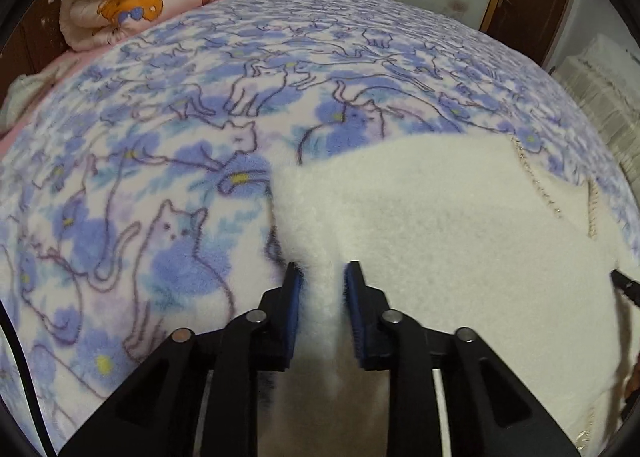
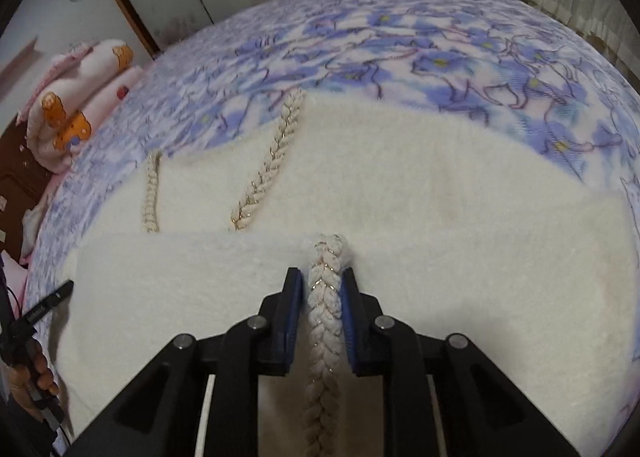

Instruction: Fold large clothes

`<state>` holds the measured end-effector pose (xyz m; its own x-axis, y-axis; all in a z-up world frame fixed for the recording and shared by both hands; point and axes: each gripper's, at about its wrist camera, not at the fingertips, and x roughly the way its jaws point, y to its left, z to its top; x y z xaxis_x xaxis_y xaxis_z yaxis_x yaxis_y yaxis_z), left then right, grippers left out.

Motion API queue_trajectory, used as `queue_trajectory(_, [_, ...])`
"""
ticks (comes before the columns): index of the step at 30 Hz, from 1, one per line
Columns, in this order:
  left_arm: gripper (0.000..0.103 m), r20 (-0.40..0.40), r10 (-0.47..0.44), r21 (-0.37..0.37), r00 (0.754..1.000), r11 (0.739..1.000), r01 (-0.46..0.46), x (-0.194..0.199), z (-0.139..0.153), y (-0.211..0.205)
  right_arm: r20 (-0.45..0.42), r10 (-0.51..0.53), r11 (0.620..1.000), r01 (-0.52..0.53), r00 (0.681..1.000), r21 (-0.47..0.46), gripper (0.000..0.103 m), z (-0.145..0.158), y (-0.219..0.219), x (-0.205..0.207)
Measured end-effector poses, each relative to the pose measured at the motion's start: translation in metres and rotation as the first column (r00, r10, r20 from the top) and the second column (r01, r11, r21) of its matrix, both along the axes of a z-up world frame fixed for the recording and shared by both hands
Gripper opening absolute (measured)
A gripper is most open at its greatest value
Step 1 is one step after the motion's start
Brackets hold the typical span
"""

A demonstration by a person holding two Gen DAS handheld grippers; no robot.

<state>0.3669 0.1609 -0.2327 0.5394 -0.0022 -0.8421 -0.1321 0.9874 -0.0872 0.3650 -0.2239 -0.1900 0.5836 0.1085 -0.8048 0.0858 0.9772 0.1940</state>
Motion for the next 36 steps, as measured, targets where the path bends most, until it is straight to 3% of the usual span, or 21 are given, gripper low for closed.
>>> queue_trajectory(2, [0.037,-0.021,0.018,0.039,1.0,0.999,-0.017,-0.002,0.008,-0.001,-0.003,-0.032,0.998,0.032,0.999,-0.046,0.023,0.011,0.003,-0.008])
queue_trajectory(4, [0.038,-0.014,0.041,0.065,0.999,0.997,-0.04,-0.009,0.023,-0.003,0.063,-0.023,0.994,0.029,0.998,-0.109,0.023,0.028,0.011,-0.025])
queue_trajectory(6, [0.04,0.025,0.033,0.039,0.999,0.999,-0.034,-0.021,0.038,-0.009,0.121,0.012,0.991,0.004,0.993,-0.136,0.029,0.043,0.024,-0.042])
queue_trajectory(9, [0.043,0.073,-0.022,-0.019,0.997,1.0,0.024,-0.042,0.052,-0.032,0.145,0.109,0.992,-0.097,0.983,-0.085,0.033,0.049,0.054,-0.062])
queue_trajectory(14, [0.043,0.028,-0.123,-0.096,0.992,0.988,0.125,-0.064,0.029,-0.083,0.083,0.258,0.966,-0.257,0.962,-0.027,0.033,0.02,0.114,-0.075])
queue_trajectory(17, [0.043,-0.014,-0.138,-0.011,0.99,0.99,0.138,-0.071,0.007,-0.1,0.013,0.284,0.956,-0.281,0.959,-0.085,0.03,-0.004,0.13,-0.075])
queue_trajectory(20, [0.045,0.009,-0.131,0.031,0.991,0.991,0.131,-0.076,0.004,-0.086,0.032,0.244,0.96,-0.237,0.969,-0.151,0.024,-0.004,0.11,-0.078])
queue_trajectory(23, [0.045,-0.003,-0.106,0.015,0.994,0.994,0.106,-0.075,0.002,-0.062,0.042,0.096,0.964,-0.082,0.995,-0.252,0.025,-0.002,0.061,-0.08])
queue_trajectory(25, [0.045,-0.007,-0.097,-0.011,0.995,0.995,0.097,-0.075,0.002,-0.05,0.047,0.092,0.986,-0.084,0.995,-0.146,0.015,-0.002,0.031,-0.081])
queue_trajectory(27, [0.045,-0.009,-0.097,-0.011,0.995,0.995,0.097,-0.075,0.004,-0.046,0.039,0.069,0.993,-0.065,0.997,-0.098,0.009,0.002,0.018,-0.083])
queue_trajectory(30, [0.045,-0.014,-0.089,0.009,0.996,0.996,0.089,-0.078,0.002,-0.048,0.032,0.056,0.992,-0.052,0.998,-0.116,0.011,0.005,0.023,-0.085])
queue_trajectory(36, [0.062,-0.032,-0.09,0.008,0.995,0.996,0.09,-0.083,0.006,-0.054,0.021,0.037,0.991,-0.034,0.999,-0.131,0.014,0.005,0.03,-0.092])
